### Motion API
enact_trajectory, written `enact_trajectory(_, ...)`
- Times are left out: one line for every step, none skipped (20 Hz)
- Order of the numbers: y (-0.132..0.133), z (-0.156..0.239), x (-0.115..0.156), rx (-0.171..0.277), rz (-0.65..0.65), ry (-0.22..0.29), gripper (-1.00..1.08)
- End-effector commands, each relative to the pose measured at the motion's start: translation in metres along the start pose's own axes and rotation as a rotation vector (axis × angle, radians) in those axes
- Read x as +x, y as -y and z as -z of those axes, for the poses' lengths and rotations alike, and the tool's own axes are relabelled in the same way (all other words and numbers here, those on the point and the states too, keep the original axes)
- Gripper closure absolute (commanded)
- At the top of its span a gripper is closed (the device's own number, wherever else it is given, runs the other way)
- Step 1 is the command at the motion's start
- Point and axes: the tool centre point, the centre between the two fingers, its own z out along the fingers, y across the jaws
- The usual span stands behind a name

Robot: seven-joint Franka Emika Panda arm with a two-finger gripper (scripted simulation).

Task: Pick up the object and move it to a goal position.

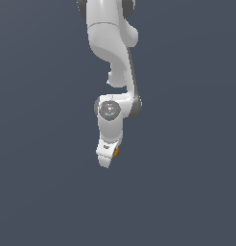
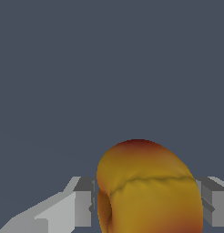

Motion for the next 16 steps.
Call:
enact_trajectory(-0.002,0.01,-0.015,-0.002,-0.002,0.0,1.08)
enact_trajectory(-0.002,0.015,-0.022,-0.002,-0.002,0.0,1.08)
enact_trajectory(-0.003,0.02,-0.03,-0.002,-0.002,0.0,1.08)
enact_trajectory(-0.003,0.026,-0.039,-0.002,-0.002,0.0,1.08)
enact_trajectory(-0.004,0.032,-0.048,-0.002,-0.002,0.0,1.08)
enact_trajectory(-0.004,0.038,-0.058,-0.002,-0.002,0.0,1.08)
enact_trajectory(-0.005,0.045,-0.068,-0.002,-0.002,0.0,1.08)
enact_trajectory(-0.006,0.052,-0.078,-0.002,-0.002,0.0,1.08)
enact_trajectory(-0.007,0.059,-0.089,-0.002,-0.001,0.0,1.08)
enact_trajectory(-0.008,0.065,-0.099,-0.002,-0.001,0.0,1.08)
enact_trajectory(-0.008,0.072,-0.108,-0.002,-0.001,0.0,1.08)
enact_trajectory(-0.009,0.078,-0.117,-0.002,-0.001,-0.001,1.08)
enact_trajectory(-0.01,0.083,-0.125,-0.002,-0.001,-0.001,1.08)
enact_trajectory(-0.011,0.088,-0.133,-0.002,-0.001,-0.001,1.08)
enact_trajectory(-0.012,0.093,-0.141,-0.002,-0.001,-0.001,1.08)
enact_trajectory(-0.013,0.098,-0.147,-0.002,-0.001,-0.001,1.08)
